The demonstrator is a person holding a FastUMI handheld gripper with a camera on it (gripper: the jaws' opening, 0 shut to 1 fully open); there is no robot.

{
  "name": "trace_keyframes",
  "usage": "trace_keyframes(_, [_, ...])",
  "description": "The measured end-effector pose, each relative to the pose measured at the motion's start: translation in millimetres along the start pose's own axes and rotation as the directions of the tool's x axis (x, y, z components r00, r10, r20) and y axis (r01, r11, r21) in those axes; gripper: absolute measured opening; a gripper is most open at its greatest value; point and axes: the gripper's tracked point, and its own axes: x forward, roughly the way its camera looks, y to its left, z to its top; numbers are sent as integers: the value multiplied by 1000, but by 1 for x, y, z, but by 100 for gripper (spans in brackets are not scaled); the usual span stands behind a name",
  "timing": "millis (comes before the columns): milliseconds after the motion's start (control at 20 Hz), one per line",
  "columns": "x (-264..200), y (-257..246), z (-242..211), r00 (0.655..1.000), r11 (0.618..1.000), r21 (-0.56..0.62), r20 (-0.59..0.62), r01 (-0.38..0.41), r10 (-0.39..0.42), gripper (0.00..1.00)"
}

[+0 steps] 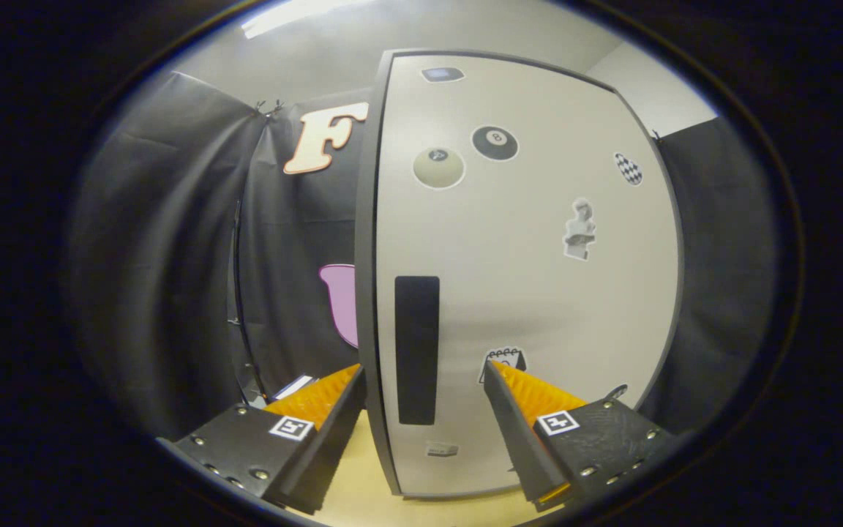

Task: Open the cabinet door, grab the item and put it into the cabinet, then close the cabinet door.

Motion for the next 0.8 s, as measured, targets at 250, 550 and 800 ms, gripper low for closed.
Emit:
trace_keyframes(250, [18, -2, -3, 1000, 1000, -7, -7, 23, -23, 78])
trace_keyframes(550, [22, 10, -4, 1000, 999, 34, -20, 6, -5, 41])
trace_keyframes(800, [23, 9, -4, 1000, 999, 48, -27, 9, -7, 27])
